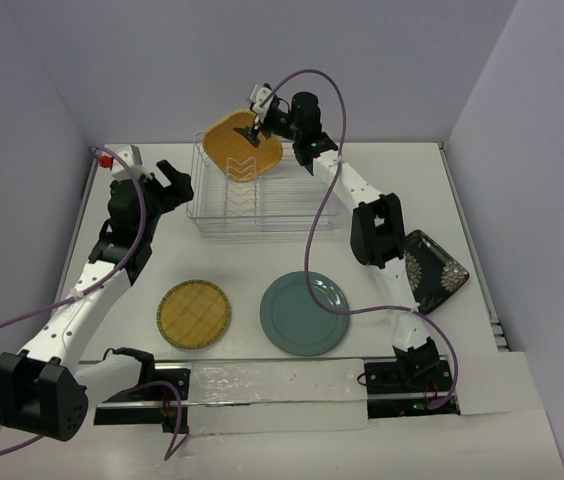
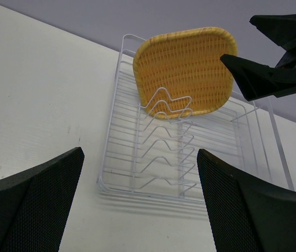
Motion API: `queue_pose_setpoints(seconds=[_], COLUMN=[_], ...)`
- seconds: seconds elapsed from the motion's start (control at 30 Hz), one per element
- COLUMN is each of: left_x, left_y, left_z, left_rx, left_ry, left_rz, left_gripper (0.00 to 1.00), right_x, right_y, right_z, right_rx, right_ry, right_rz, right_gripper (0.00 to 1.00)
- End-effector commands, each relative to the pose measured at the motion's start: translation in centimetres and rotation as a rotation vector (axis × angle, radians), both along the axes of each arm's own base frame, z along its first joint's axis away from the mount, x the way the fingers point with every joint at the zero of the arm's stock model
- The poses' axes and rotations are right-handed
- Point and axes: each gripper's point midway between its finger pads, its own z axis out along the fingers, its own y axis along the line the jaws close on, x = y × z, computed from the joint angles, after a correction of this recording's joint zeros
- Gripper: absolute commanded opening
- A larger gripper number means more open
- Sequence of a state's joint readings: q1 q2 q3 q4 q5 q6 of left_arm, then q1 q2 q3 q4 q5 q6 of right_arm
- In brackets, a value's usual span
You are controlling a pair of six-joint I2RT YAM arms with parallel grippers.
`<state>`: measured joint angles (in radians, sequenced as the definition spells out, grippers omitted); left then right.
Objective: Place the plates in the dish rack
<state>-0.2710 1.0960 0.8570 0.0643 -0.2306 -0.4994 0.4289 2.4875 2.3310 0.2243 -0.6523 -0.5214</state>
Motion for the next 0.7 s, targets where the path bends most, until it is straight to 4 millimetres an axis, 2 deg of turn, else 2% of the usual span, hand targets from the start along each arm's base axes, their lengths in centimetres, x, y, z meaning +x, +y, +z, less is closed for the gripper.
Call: queue_pose_setpoints(seconds=[0.0, 0.13, 0.27, 0.3, 0.37, 0.5, 0.6, 0.63, 0.67], left_x=[1.1, 2.0, 3.5, 4.2, 5.9, 9.5, 12.4, 13.2, 14.0], left_y=[-0.1, -0.5, -0.7, -0.6, -0.6, -0.9, -1.7, -1.4, -1.6], left_z=[3.1, 2.8, 4.2, 4.3, 4.0, 4.1, 3.9, 4.8, 4.1], left_rx=[-0.008, -0.009, -0.012, -0.011, -0.017, 0.019, 0.106, 0.12, 0.15], left_ry=[-0.079, -0.068, -0.107, -0.109, -0.089, -0.083, -0.105, -0.123, -0.115], left_rz=[-0.001, -0.01, -0.016, -0.018, -0.019, -0.058, -0.14, -0.154, -0.206], left_gripper=[0.96, 0.96, 0.97, 0.97, 0.97, 0.97, 0.97, 0.97, 0.97], right_x=[1.8, 1.8, 2.5, 2.7, 2.9, 3.0, 3.5, 3.7, 3.9], right_y=[-1.6, -2.5, -2.5, -2.5, -2.3, -2.1, -2.3, -2.7, -3.0], right_z=[3.4, 2.7, 3.1, 3.6, 3.5, 2.6, 1.1, 0.7, 0.4], right_rx=[0.088, 0.103, 0.126, 0.146, 0.188, 0.198, 0.165, 0.156, 0.15], right_ry=[-0.061, -0.028, -0.039, -0.044, -0.035, -0.02, -0.01, 0.0, 0.009], right_rz=[-0.134, -0.184, -0.198, -0.199, -0.196, -0.187, -0.194, -0.196, -0.199], right_gripper=[0.89, 0.89, 0.89, 0.89, 0.87, 0.73, 0.74, 0.74, 0.75])
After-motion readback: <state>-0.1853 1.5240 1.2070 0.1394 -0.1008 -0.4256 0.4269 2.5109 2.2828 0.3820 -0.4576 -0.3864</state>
